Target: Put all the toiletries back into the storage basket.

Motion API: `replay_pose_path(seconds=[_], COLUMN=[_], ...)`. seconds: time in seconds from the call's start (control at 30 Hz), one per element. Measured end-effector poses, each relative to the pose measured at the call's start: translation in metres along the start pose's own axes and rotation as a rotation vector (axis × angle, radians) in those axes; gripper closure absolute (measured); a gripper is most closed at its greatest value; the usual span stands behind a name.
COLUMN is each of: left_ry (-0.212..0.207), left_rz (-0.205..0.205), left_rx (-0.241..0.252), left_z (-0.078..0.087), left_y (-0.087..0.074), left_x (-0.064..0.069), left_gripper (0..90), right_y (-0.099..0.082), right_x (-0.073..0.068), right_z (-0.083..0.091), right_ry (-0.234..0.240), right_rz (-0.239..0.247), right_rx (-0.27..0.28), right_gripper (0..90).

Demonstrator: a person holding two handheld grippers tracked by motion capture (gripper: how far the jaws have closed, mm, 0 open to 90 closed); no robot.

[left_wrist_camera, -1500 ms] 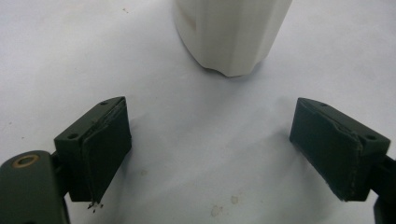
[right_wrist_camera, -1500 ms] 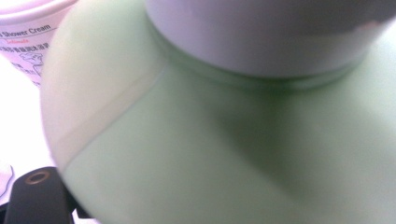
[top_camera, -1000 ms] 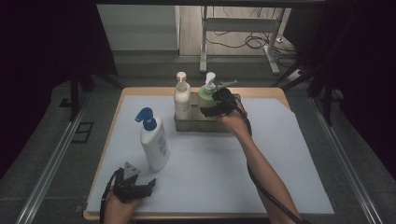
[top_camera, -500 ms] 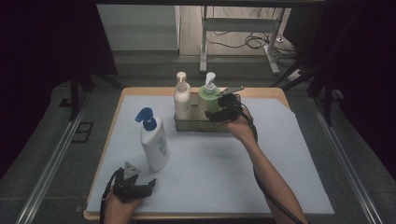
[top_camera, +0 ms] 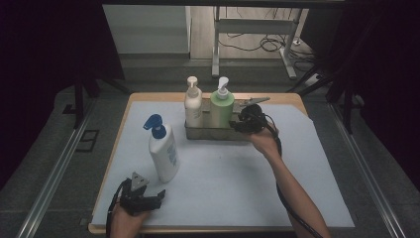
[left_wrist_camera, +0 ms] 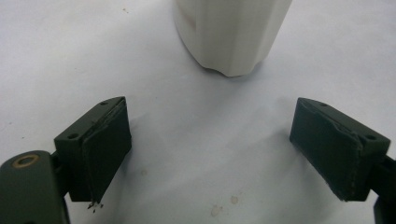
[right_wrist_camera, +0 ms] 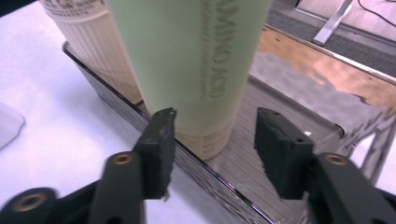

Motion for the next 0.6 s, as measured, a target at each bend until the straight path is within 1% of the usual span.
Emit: replay_pose_path(seconds=[0.07, 0.13, 0.23, 0.33, 0.4, 0.47, 0.6], left_ry=[0.0, 0.0, 0.0, 0.0, 0.0, 0.0, -0.001], left_rz=[0.0, 0.0, 0.0, 0.0, 0.0, -0.001, 0.0], left_rx=[0.0, 0.0, 0.0, 0.001, 0.001, 0.001, 0.001], left_z=[0.0, 0.0, 0.0, 0.0, 0.0, 0.0, 0.0], left_y=[0.0, 0.0, 0.0, 0.0, 0.0, 0.0, 0.0], left_x=[0.0, 0.0, 0.0, 0.0, 0.0, 0.0, 0.0], left_gripper=[12.2, 12.2, 12.2, 12.2, 12.2, 12.2, 12.2], right_y=[-0.002, -0.002, -0.004, -0.004, -0.004, -0.004, -0.004], right_x=[0.005, 0.009, 0.015, 0.02, 0.022, 0.024, 0.021], right_z=[-0.001, -0.004, -0.009, -0.015, -0.019, -0.023, -0.031], right_ry=[-0.022, -0.029, -0.059, -0.075, -0.096, -0.105, -0.095], right_rz=[0.005, -0.007, -0.023, -0.041, -0.051, -0.06, -0.074], right_rx=[-0.004, -0.006, -0.015, -0.026, -0.035, -0.04, -0.048], right_gripper=[56.9, 61.3, 69.3, 74.9, 78.9, 82.4, 87.4])
Point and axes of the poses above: each handheld gripper's, and its own axes: z roughly backward along the jaws, y roughly out of its top, x roughly to its right, the point moved 8 cm from there along -z, roughly forward along the jaws, and after that the axes turned 10 degrees about -y, right-handed, at the moved point
